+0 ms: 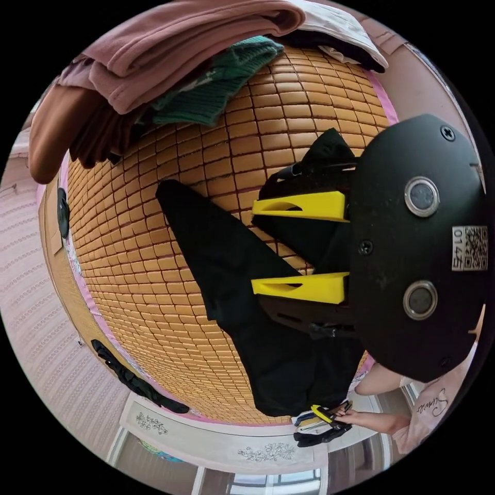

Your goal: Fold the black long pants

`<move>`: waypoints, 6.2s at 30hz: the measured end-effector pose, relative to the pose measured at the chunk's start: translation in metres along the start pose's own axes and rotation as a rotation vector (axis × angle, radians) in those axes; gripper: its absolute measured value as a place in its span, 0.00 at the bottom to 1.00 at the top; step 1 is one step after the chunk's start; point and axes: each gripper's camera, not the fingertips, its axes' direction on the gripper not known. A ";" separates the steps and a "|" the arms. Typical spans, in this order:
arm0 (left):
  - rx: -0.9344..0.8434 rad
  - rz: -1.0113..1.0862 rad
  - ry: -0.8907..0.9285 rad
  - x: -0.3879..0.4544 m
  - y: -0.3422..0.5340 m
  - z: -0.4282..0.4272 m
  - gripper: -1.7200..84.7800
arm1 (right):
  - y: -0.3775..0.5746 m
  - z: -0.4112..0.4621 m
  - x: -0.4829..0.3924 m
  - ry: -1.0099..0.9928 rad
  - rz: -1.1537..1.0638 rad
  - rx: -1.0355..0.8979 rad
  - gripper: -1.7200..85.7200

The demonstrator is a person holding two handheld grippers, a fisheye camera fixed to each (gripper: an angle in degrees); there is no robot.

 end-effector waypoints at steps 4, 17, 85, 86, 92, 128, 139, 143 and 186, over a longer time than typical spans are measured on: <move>0.102 0.070 -0.064 0.006 -0.055 -0.007 0.09 | -0.008 0.005 0.010 -0.023 0.071 0.036 0.12; -0.082 -0.004 -0.080 -0.006 -0.118 0.090 0.09 | -0.024 -0.104 -0.069 -0.177 -0.262 0.285 0.07; 0.049 -0.057 -0.132 -0.039 -0.067 0.117 0.01 | -0.063 0.062 -0.135 0.354 -0.207 -0.140 0.18; 0.049 -0.058 -0.125 -0.040 -0.067 0.117 0.01 | -0.064 0.066 -0.133 0.325 -0.194 -0.148 0.19; 0.050 -0.040 -0.165 -0.036 -0.068 0.120 0.01 | -0.066 0.092 -0.116 0.103 -0.047 -0.121 0.17; 0.032 -0.167 -0.200 -0.078 -0.096 0.138 0.08 | -0.064 -0.062 -0.082 0.008 0.030 0.174 0.06; -0.001 -0.096 -0.325 -0.057 -0.113 0.148 0.01 | -0.051 -0.051 -0.038 0.105 0.093 0.106 0.12; -0.001 -0.128 -0.376 -0.061 -0.112 0.149 0.01 | -0.040 -0.044 -0.032 0.127 0.052 0.060 0.13; 0.389 0.023 -0.317 0.000 -0.110 0.113 0.01 | -0.068 -0.004 -0.035 0.067 -0.113 -0.182 0.14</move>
